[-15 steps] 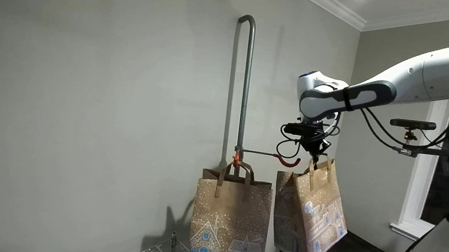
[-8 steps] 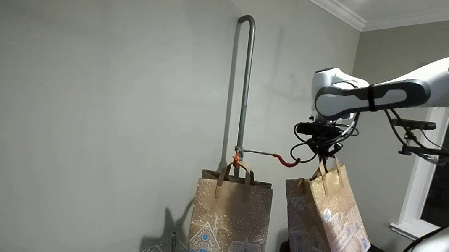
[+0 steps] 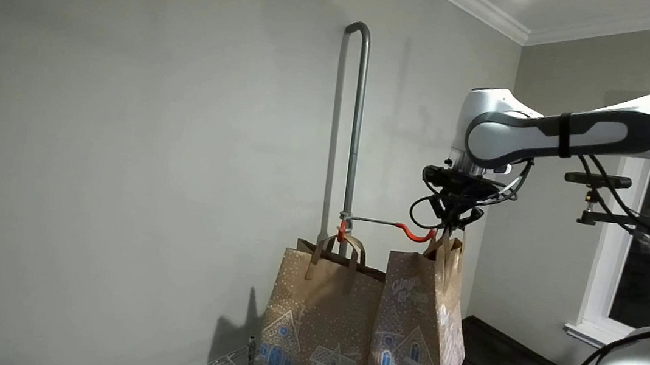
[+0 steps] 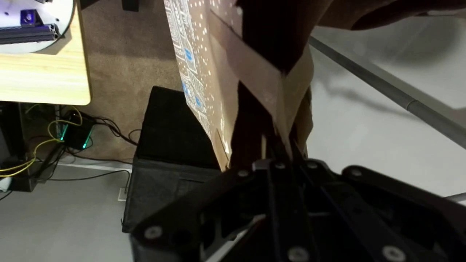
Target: Remove the paper bags from the stand and put them on the topmost shelf of the rack.
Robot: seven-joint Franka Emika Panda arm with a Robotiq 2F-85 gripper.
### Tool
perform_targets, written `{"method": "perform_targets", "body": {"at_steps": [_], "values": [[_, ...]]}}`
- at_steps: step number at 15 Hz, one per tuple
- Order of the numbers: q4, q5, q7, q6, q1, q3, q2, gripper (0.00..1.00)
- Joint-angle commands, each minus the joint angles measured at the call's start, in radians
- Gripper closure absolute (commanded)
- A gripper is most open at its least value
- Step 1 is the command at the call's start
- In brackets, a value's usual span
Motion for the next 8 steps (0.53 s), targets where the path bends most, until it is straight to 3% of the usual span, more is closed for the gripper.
{"method": "perform_targets", "body": {"at_steps": [1,6,8], "values": [[0.001,0.017,-0.015,0.002,-0.034,0.023,0.003,0.98],[0.003,0.033,-0.023,0.008,-0.026,0.018,0.012,0.97],[-0.012,0.059,0.005,0.016,-0.002,0.053,0.014,0.97]]}}
